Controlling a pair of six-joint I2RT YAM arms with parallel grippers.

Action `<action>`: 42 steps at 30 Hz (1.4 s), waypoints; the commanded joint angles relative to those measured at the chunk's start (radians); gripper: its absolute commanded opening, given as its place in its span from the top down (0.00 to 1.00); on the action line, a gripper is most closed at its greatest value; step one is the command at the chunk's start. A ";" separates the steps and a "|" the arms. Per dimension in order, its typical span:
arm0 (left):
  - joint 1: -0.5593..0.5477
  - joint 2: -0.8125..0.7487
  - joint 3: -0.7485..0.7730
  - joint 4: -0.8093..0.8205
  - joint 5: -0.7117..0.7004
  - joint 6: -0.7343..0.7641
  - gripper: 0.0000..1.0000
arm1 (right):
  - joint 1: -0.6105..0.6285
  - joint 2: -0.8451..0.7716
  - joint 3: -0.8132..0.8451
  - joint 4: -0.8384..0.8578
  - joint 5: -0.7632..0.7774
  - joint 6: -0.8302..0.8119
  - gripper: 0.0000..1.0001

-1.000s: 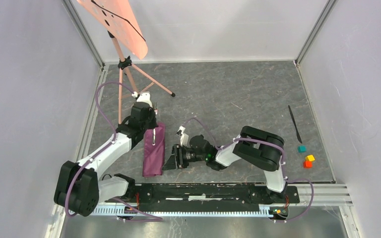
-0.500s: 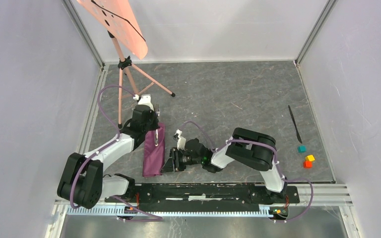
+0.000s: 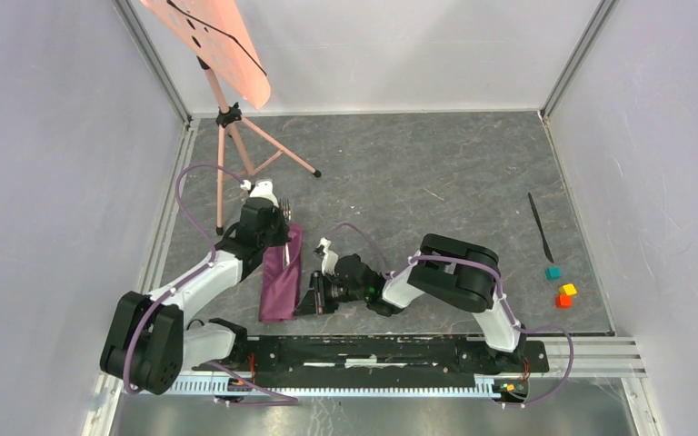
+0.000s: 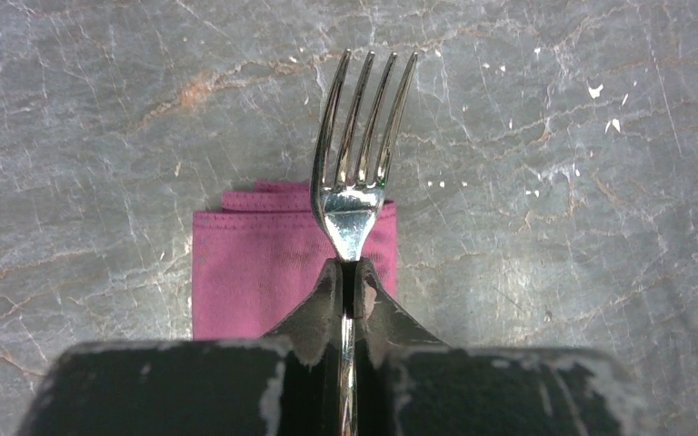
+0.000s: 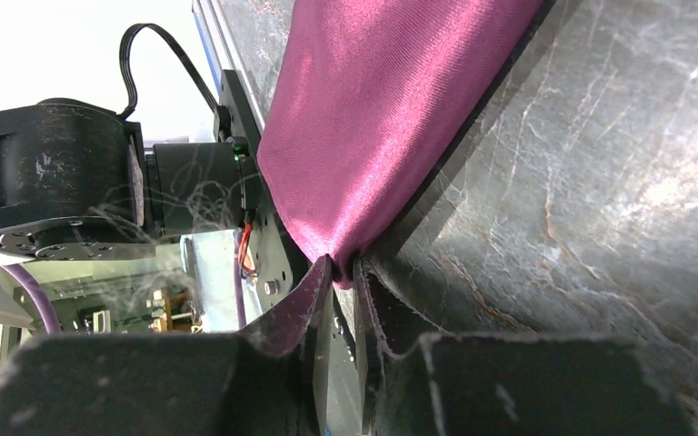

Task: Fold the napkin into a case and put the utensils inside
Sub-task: Insert the fork into the folded napkin.

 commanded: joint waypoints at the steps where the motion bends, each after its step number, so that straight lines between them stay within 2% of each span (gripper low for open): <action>1: 0.005 -0.039 0.005 -0.066 0.036 -0.054 0.98 | 0.007 0.021 0.035 0.015 0.022 -0.008 0.82; 10: 0.005 -0.078 -0.014 -0.177 0.099 -0.073 0.98 | 0.007 0.020 0.031 0.018 0.023 -0.009 0.86; 14: 0.004 -0.055 0.030 -0.276 0.105 -0.099 0.96 | 0.007 0.019 0.030 0.024 0.022 -0.007 0.87; 19: 0.005 -0.046 0.012 -0.287 0.135 -0.150 0.94 | 0.005 0.009 0.027 0.026 0.026 -0.007 0.88; 26: 0.005 -0.022 0.016 -0.316 0.162 -0.116 0.91 | 0.005 0.006 0.024 0.026 0.032 -0.014 0.90; 27: 0.005 -0.021 0.019 -0.325 0.167 -0.112 0.89 | 0.005 0.004 0.026 0.021 0.033 -0.017 0.90; 30: 0.005 -0.034 0.032 -0.349 0.171 -0.099 0.69 | 0.005 -0.008 0.033 0.001 0.034 -0.039 0.88; 32: 0.004 -0.066 0.047 -0.375 0.175 -0.087 0.60 | 0.005 -0.041 0.037 -0.046 0.047 -0.081 0.82; 35: 0.004 -0.130 0.083 -0.426 0.165 -0.067 0.49 | 0.001 -0.132 0.042 -0.170 0.094 -0.172 0.65; 39: 0.004 -0.218 0.143 -0.504 0.151 -0.040 0.43 | -0.027 -0.304 0.051 -0.429 0.163 -0.329 0.47; 42: 0.005 -0.296 0.182 -0.536 0.176 -0.023 0.42 | -0.074 -0.471 0.061 -0.706 0.299 -0.550 0.31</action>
